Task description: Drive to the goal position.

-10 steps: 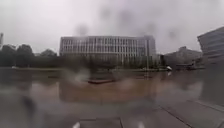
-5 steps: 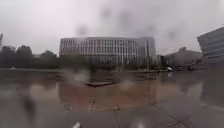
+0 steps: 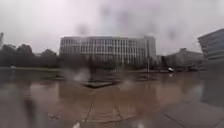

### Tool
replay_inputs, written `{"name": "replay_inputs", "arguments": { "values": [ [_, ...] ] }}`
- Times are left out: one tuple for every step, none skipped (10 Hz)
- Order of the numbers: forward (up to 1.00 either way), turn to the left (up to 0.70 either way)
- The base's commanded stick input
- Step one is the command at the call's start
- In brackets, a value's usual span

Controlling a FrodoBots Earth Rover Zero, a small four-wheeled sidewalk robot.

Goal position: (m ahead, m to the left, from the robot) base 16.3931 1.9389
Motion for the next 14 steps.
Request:
{"name": "replay_inputs", "arguments": {
  "values": [
    [0.7,0.01],
    [0.7,0.01],
    [0.7,0.01],
    [0.7,0.03],
    [0.7,0.11],
    [0.7,0.11],
    [0.7,0.11],
    [0.7,0.11],
    [0.7,0.11],
    [0.7,0.1],
    [0.7,0.07],
    [0.7,0.02],
    [0.7,0.01],
    [0.7,0.01]
  ]
}}
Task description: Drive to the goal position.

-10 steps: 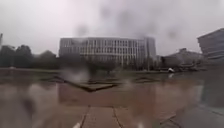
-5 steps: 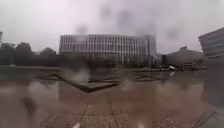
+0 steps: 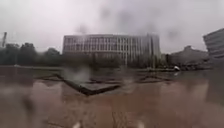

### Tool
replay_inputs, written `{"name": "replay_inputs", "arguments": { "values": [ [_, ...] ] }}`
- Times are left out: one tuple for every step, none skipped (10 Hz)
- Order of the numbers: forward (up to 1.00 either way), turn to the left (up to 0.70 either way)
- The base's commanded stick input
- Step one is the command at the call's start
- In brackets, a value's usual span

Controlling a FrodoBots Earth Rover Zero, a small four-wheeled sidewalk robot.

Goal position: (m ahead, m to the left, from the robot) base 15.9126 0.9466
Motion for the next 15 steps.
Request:
{"name": "replay_inputs", "arguments": {
  "values": [
    [0.7,0.01],
    [0.7,0.01],
    [0.7,0.01],
    [0.7,0.01],
    [0.7,0.01],
    [0.7,0.01],
    [0.7,0.01],
    [0.7,0.01],
    [0.7,0.01],
    [0.7,0.01],
    [0.7,0.01],
    [0.7,0.01],
    [0.7,0.01],
    [0.7,0.01],
    [0.7,0.01]
  ]
}}
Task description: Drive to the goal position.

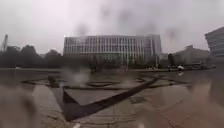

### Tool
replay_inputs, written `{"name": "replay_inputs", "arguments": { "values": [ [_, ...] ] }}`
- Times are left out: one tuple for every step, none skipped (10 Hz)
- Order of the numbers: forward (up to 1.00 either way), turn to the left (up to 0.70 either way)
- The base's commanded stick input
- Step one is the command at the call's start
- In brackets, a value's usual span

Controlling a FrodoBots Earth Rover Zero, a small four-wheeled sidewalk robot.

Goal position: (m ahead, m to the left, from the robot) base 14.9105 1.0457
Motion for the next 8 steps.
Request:
{"name": "replay_inputs", "arguments": {
  "values": [
    [0.7,0.01],
    [0.7,0.01],
    [0.7,0.01],
    [0.7,0.01],
    [0.7,0.01],
    [0.7,0.01],
    [0.7,0.01],
    [0.7,0.01]
  ]
}}
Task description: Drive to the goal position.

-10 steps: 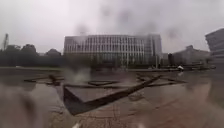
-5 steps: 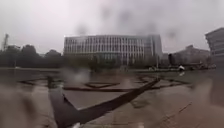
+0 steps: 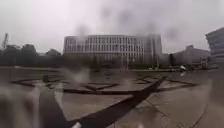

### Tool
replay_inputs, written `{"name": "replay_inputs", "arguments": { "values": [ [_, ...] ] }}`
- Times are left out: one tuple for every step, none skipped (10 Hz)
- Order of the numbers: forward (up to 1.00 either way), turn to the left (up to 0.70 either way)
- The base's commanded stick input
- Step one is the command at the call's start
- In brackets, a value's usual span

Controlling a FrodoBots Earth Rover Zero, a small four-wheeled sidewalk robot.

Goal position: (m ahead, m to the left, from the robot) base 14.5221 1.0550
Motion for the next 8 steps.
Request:
{"name": "replay_inputs", "arguments": {
  "values": [
    [0.7,0.01],
    [0.7,0.01],
    [0.7,0.01],
    [0.7,0.01],
    [0.7,0.01],
    [0.7,0.01],
    [0.7,0.01],
    [0.7,0.01]
  ]
}}
